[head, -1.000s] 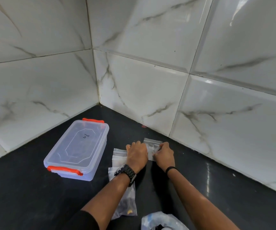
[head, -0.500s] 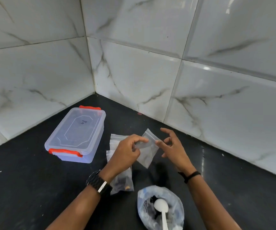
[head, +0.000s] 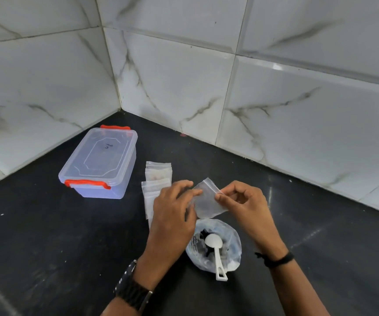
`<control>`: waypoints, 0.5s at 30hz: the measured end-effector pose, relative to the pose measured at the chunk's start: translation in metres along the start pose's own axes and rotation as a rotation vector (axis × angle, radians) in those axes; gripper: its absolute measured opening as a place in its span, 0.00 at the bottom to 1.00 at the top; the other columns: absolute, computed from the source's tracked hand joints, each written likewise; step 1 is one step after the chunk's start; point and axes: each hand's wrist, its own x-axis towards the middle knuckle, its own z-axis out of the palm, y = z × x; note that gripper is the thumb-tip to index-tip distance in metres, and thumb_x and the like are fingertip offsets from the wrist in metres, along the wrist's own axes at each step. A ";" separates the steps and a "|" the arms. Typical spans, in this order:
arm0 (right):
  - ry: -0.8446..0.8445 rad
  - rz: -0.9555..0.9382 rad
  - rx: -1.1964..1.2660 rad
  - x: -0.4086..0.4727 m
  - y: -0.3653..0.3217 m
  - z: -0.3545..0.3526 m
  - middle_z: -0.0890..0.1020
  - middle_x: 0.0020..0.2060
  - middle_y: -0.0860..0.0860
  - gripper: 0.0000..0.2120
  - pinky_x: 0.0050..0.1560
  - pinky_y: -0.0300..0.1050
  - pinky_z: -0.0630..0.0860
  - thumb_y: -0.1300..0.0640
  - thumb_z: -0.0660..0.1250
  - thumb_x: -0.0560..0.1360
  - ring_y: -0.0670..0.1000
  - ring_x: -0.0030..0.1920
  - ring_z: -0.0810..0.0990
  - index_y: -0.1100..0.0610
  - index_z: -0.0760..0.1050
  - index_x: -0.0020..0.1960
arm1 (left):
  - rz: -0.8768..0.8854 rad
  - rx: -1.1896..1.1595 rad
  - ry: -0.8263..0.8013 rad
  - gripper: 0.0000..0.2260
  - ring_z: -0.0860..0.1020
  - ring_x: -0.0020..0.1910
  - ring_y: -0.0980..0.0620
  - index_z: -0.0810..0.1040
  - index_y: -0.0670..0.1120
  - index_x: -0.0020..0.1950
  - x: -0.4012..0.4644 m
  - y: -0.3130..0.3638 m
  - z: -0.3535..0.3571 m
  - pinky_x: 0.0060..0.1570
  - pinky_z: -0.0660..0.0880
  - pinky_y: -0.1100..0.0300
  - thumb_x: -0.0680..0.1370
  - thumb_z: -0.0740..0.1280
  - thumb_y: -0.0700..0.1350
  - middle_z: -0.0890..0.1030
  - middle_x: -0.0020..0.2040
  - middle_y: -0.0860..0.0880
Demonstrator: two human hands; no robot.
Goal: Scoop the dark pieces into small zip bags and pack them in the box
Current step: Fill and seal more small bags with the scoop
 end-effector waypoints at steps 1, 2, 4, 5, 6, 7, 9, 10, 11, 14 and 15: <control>0.027 -0.006 0.004 -0.004 -0.002 0.000 0.82 0.30 0.51 0.05 0.35 0.35 0.74 0.61 0.72 0.72 0.45 0.32 0.78 0.58 0.79 0.38 | 0.004 0.054 0.061 0.15 0.68 0.59 0.58 0.79 0.51 0.58 -0.004 0.004 0.000 0.59 0.66 0.59 0.74 0.69 0.37 0.74 0.58 0.54; 0.054 -0.009 0.014 -0.008 -0.004 0.002 0.81 0.31 0.52 0.05 0.35 0.36 0.74 0.61 0.72 0.72 0.47 0.32 0.78 0.58 0.79 0.38 | 0.011 0.059 0.112 0.14 0.68 0.58 0.60 0.79 0.51 0.57 -0.008 0.009 0.000 0.58 0.65 0.63 0.74 0.70 0.39 0.73 0.57 0.55; 0.100 -0.013 0.047 -0.018 -0.007 0.006 0.82 0.33 0.52 0.04 0.37 0.40 0.78 0.61 0.71 0.73 0.51 0.35 0.81 0.56 0.79 0.39 | -0.028 -0.105 0.135 0.11 0.72 0.54 0.63 0.78 0.53 0.56 -0.016 0.021 -0.005 0.53 0.68 0.73 0.76 0.69 0.40 0.73 0.52 0.60; 0.111 -0.023 0.054 -0.023 -0.009 0.009 0.83 0.34 0.52 0.04 0.39 0.43 0.79 0.60 0.71 0.73 0.52 0.37 0.82 0.55 0.79 0.40 | -0.086 -0.241 0.116 0.10 0.74 0.52 0.62 0.78 0.54 0.54 -0.019 0.026 -0.006 0.50 0.70 0.74 0.77 0.69 0.41 0.75 0.51 0.61; 0.111 -0.036 0.051 -0.028 -0.010 0.013 0.83 0.35 0.50 0.03 0.41 0.45 0.80 0.60 0.71 0.73 0.51 0.38 0.82 0.54 0.80 0.41 | -0.154 -0.365 0.096 0.09 0.77 0.51 0.62 0.77 0.54 0.53 -0.024 0.031 -0.008 0.48 0.72 0.73 0.77 0.68 0.42 0.78 0.50 0.60; 0.100 -0.050 0.047 -0.033 -0.011 0.017 0.83 0.36 0.49 0.03 0.41 0.44 0.80 0.60 0.71 0.73 0.49 0.38 0.82 0.54 0.80 0.42 | -0.221 -0.467 0.090 0.07 0.78 0.50 0.61 0.78 0.54 0.52 -0.026 0.035 -0.009 0.47 0.74 0.72 0.77 0.68 0.43 0.80 0.48 0.58; 0.065 -0.067 0.052 -0.044 -0.014 0.025 0.84 0.36 0.49 0.01 0.42 0.42 0.79 0.59 0.71 0.73 0.47 0.38 0.83 0.54 0.81 0.43 | -0.343 -0.645 0.080 0.06 0.81 0.49 0.59 0.79 0.54 0.52 -0.030 0.042 -0.012 0.47 0.77 0.68 0.75 0.67 0.48 0.83 0.46 0.57; 0.052 -0.075 0.045 -0.047 -0.014 0.029 0.84 0.37 0.48 0.01 0.42 0.41 0.79 0.58 0.71 0.73 0.46 0.39 0.83 0.54 0.81 0.44 | -0.390 -0.713 0.077 0.07 0.82 0.48 0.59 0.79 0.53 0.52 -0.031 0.044 -0.013 0.47 0.77 0.67 0.74 0.67 0.49 0.83 0.46 0.58; 0.048 -0.085 0.030 -0.051 -0.015 0.031 0.84 0.38 0.47 0.02 0.43 0.41 0.79 0.57 0.71 0.73 0.46 0.41 0.83 0.53 0.81 0.46 | -0.426 -0.762 0.082 0.08 0.82 0.48 0.59 0.79 0.53 0.51 -0.033 0.045 -0.014 0.46 0.77 0.67 0.73 0.67 0.50 0.83 0.46 0.59; 0.047 -0.092 0.005 -0.059 -0.015 0.033 0.84 0.42 0.45 0.06 0.45 0.39 0.79 0.54 0.70 0.74 0.46 0.44 0.83 0.53 0.82 0.49 | -0.481 -0.828 0.116 0.10 0.83 0.46 0.58 0.80 0.50 0.50 -0.035 0.046 -0.017 0.44 0.78 0.67 0.71 0.69 0.50 0.84 0.45 0.57; 0.040 -0.092 0.007 -0.060 -0.015 0.032 0.84 0.43 0.44 0.06 0.45 0.38 0.79 0.54 0.69 0.74 0.45 0.45 0.83 0.53 0.82 0.50 | -0.489 -0.842 0.122 0.10 0.83 0.46 0.56 0.80 0.49 0.50 -0.035 0.045 -0.018 0.44 0.78 0.67 0.70 0.69 0.49 0.84 0.45 0.56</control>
